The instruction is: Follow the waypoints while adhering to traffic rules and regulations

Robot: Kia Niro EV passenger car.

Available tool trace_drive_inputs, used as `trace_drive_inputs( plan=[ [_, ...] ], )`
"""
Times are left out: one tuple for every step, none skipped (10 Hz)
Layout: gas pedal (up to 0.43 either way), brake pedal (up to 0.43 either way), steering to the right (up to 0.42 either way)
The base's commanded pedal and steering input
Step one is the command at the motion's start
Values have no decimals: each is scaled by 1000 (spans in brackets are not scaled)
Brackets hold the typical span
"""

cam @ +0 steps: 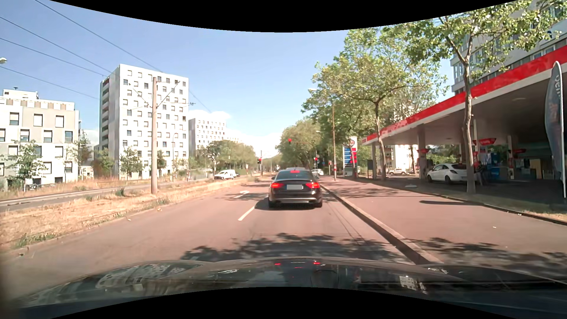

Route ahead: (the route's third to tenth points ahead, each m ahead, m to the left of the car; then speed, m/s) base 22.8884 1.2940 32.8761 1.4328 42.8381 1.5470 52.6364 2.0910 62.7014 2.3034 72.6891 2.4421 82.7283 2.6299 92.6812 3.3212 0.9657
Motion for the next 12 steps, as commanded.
trace_drive_inputs(
  plan=[
    [0,0,-5],
    [0,0,-5],
    [0,0,-5],
    [0,0,-5],
    [0,0,-5],
    [0,0,-5],
    [0,0,-5],
    [0,0,-5],
    [0,0,-5],
    [0,0,-5],
    [0,0,-5],
    [0,0,-5]
  ],
)
